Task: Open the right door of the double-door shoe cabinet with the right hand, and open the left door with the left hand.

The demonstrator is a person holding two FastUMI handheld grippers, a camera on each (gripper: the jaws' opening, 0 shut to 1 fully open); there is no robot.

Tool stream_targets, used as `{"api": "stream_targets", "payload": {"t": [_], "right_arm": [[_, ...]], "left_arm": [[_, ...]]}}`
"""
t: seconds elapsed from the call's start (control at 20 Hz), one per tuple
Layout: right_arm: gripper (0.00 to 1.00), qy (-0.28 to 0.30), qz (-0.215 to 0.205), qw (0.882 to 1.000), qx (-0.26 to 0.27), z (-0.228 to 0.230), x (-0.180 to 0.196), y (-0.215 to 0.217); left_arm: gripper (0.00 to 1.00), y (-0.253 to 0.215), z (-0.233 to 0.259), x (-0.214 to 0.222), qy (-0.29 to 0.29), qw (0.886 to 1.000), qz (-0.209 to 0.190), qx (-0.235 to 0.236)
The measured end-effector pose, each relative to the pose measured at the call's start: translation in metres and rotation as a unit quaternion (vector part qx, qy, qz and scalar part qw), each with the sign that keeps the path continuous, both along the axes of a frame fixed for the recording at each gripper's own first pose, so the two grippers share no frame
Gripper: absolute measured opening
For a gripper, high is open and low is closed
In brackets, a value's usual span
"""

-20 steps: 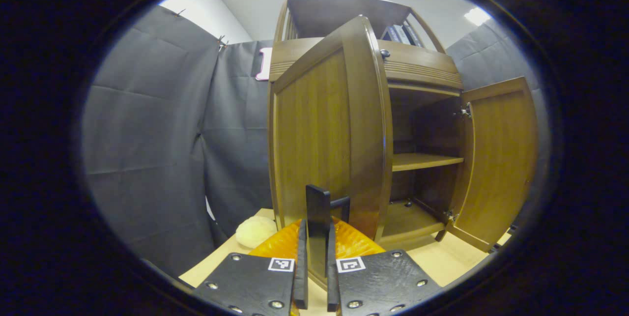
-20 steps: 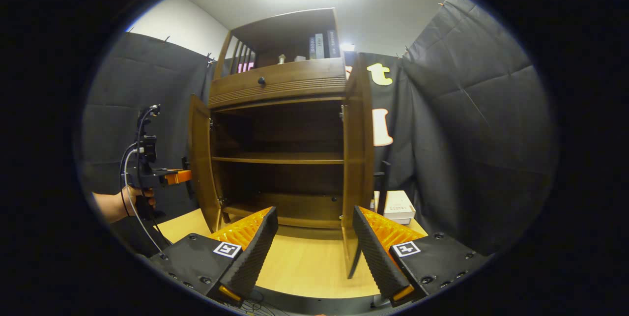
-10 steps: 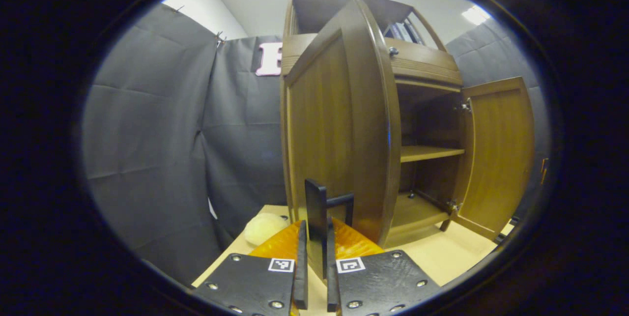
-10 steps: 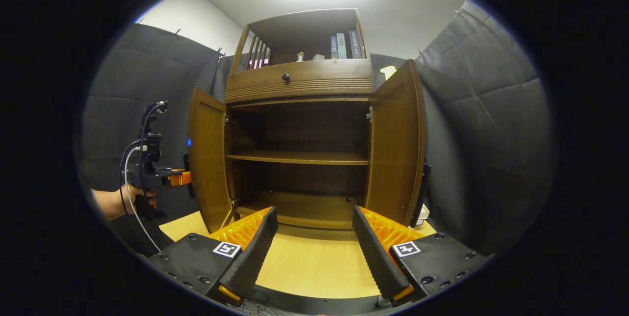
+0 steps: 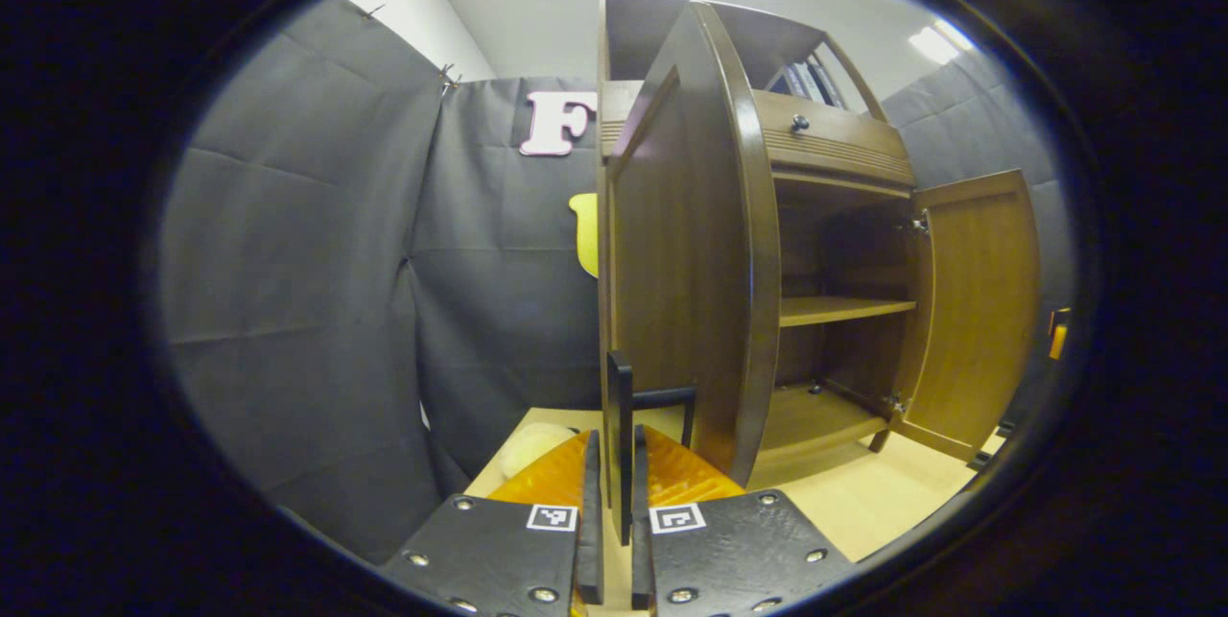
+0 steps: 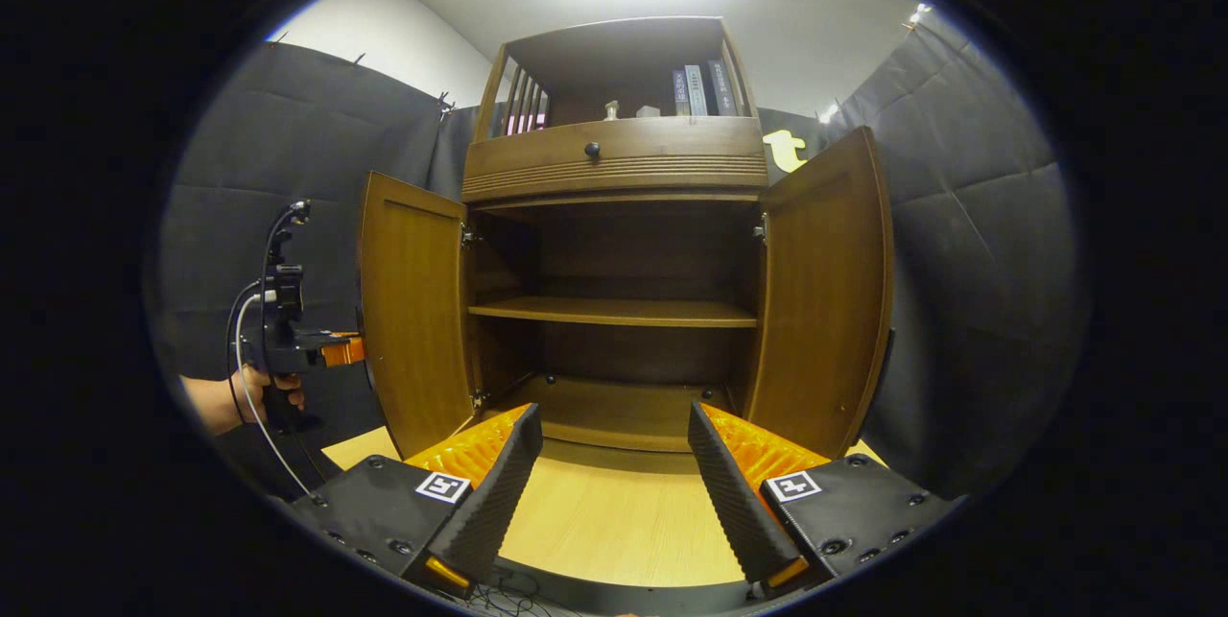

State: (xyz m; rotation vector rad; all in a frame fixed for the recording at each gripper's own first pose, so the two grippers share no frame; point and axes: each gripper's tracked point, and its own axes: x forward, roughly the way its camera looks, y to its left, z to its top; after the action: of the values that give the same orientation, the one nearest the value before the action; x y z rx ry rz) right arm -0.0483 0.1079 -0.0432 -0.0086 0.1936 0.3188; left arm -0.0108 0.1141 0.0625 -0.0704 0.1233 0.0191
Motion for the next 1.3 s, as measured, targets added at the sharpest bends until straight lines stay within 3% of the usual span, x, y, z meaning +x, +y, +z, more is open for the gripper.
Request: {"api": "stream_targets", "payload": {"t": [0.35,0.7,0.8,1.3], "right_arm": [[0.96,0.003,0.000,1.000,0.002,-0.001,-0.004,0.026],[0.93,-0.004,-0.022,1.000,0.006,0.009,-0.010,0.018],[0.96,-0.012,-0.022,1.000,0.005,0.013,-0.013,0.010],[0.93,-0.033,-0.065,0.997,0.010,0.040,-0.030,-0.058]], "left_arm": [[0.13,0.005,-0.002,0.002,-0.002,1.000,0.014,-0.003],[0.13,0.011,0.000,-0.001,-0.003,0.999,0.038,-0.013],[0.12,0.008,0.003,-0.003,-0.003,0.999,0.043,-0.023],[0.12,0.011,0.014,-0.004,-0.030,0.998,0.060,-0.013]]}}
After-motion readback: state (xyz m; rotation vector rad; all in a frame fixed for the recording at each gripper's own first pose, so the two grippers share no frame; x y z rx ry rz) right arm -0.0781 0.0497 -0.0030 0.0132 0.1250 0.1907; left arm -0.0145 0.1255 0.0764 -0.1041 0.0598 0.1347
